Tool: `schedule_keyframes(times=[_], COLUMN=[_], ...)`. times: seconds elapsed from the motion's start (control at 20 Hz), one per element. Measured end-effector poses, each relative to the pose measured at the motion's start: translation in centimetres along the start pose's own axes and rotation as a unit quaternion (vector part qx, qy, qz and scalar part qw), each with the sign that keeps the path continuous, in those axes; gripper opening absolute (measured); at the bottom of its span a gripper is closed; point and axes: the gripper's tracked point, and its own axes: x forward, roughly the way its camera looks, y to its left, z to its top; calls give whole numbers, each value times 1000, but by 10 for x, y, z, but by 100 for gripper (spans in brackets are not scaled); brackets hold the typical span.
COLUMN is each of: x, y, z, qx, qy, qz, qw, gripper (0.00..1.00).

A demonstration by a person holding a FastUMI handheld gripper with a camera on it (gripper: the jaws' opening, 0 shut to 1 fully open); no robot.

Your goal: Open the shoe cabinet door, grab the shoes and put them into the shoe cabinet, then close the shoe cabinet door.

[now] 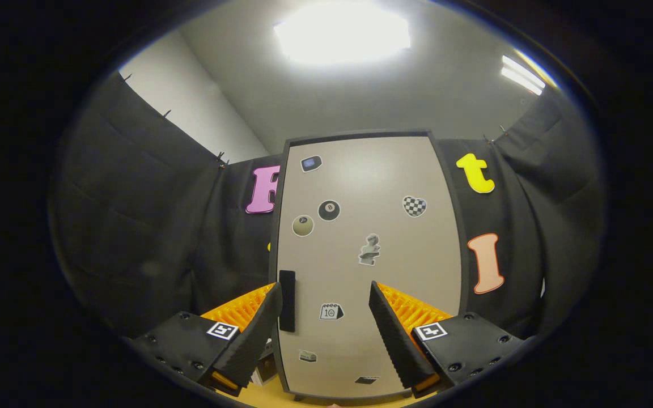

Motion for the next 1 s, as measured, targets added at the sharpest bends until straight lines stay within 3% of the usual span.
schedule_keyframes(times=[0.3,0.7,0.95,1.0], x=[63,117,133,135], y=[33,61,61,60], z=[-28,-88,-105,-105], qx=[-10,-2,34,34], qy=[3,68,96,92], qz=[28,39,28,23], qw=[1000,997,994,995], gripper=[97,97,82,68])
